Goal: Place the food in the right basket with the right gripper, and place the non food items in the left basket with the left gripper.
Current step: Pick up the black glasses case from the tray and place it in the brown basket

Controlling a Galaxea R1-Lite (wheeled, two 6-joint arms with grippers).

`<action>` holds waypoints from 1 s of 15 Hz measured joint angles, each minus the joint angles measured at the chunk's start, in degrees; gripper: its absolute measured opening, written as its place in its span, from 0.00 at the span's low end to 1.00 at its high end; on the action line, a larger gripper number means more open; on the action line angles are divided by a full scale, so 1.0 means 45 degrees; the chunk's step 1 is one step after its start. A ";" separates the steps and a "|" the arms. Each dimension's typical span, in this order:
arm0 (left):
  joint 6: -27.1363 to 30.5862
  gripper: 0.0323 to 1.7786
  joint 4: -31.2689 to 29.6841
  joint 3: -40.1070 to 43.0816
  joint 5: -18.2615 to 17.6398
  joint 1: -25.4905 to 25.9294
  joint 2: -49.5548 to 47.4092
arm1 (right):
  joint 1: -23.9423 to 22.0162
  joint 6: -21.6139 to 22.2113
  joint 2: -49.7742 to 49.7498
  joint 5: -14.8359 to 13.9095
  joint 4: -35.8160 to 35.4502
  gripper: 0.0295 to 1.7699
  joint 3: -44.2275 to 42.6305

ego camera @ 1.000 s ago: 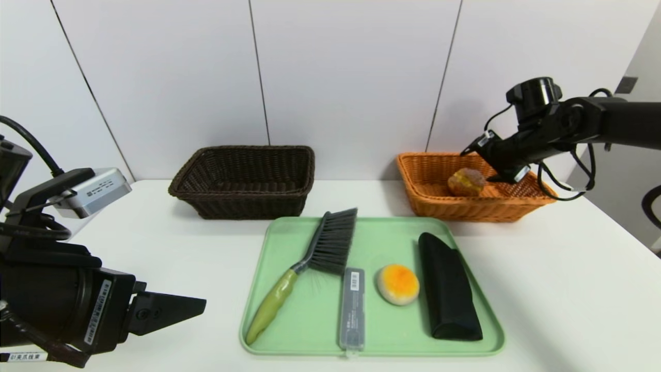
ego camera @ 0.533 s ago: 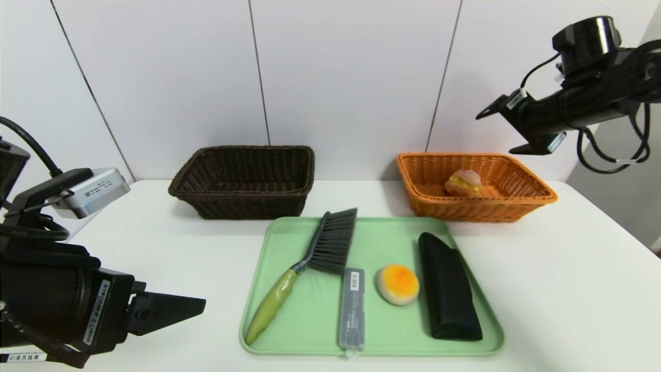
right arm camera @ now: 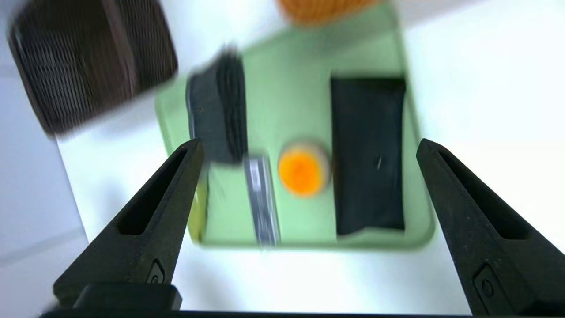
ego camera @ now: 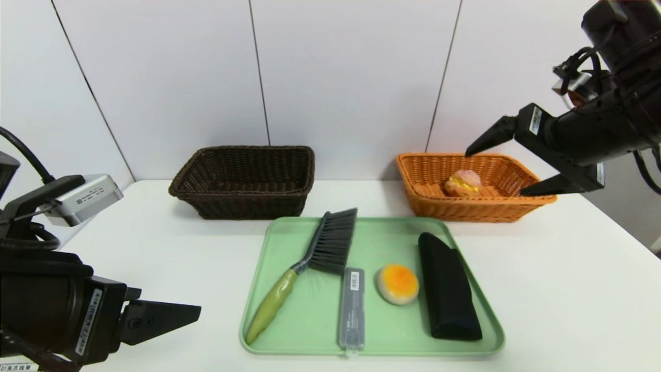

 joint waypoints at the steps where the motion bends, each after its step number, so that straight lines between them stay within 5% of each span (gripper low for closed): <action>1: -0.0068 0.95 0.0019 0.0005 0.0000 0.0000 -0.0054 | 0.0471 -0.0008 -0.0303 0.0033 0.0014 0.94 0.0685; 6: -0.0268 0.95 0.0060 0.0190 -0.0005 0.0005 -0.0349 | 0.2452 -0.0100 -0.1132 -0.0414 0.0228 0.95 0.3630; 10: -0.0274 0.95 0.0016 0.0393 -0.0005 0.0005 -0.0509 | 0.2891 0.0089 -0.0628 -0.1016 0.0363 0.96 0.3825; 15: -0.0274 0.95 0.0005 0.0450 -0.0014 0.0000 -0.0531 | 0.2866 0.2094 0.1268 -0.1016 0.0368 0.96 0.2362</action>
